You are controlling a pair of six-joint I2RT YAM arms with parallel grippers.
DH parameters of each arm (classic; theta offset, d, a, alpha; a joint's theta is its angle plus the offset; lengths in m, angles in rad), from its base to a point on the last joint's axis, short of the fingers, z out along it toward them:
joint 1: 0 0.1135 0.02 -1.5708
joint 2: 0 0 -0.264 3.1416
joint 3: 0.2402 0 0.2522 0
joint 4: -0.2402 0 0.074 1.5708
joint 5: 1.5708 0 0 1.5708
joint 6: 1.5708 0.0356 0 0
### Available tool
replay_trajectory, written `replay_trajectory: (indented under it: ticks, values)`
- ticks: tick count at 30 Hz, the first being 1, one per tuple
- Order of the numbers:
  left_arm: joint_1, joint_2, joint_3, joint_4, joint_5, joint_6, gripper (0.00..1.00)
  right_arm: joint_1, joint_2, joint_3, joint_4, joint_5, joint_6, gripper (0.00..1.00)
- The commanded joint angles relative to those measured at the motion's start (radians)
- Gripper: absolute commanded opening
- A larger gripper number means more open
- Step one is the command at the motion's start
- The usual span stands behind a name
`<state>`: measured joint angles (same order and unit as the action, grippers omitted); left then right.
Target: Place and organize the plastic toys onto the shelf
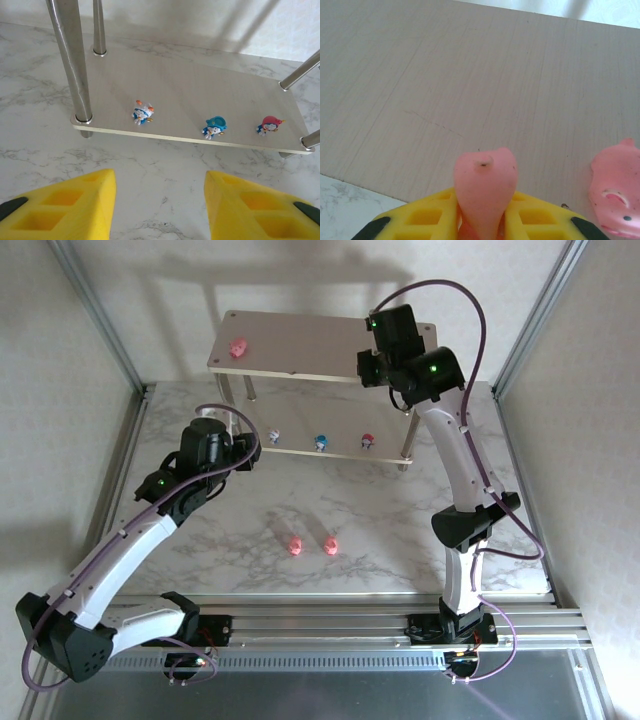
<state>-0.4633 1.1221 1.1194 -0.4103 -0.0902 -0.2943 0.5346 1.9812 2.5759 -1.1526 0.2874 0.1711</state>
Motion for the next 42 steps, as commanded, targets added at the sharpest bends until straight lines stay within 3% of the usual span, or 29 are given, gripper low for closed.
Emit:
replay_trajectory:
  ticks: [1,12,17,42]
  values:
    - [-0.005,0.005,0.034,-0.021,0.001,0.020,0.50,-0.010,0.025,0.027,0.031,-0.006,0.004,0.25]
    - [-0.001,0.006,0.033,-0.033,-0.003,0.026,0.51,-0.019,0.069,0.047,0.040,-0.023,0.030,0.26]
    - [0.003,0.010,0.031,-0.032,-0.003,0.027,0.52,-0.024,0.077,0.048,0.043,-0.024,0.038,0.36]
    - [0.014,0.016,0.029,-0.028,0.001,0.028,0.52,-0.031,0.032,-0.018,0.111,-0.090,0.079,0.61]
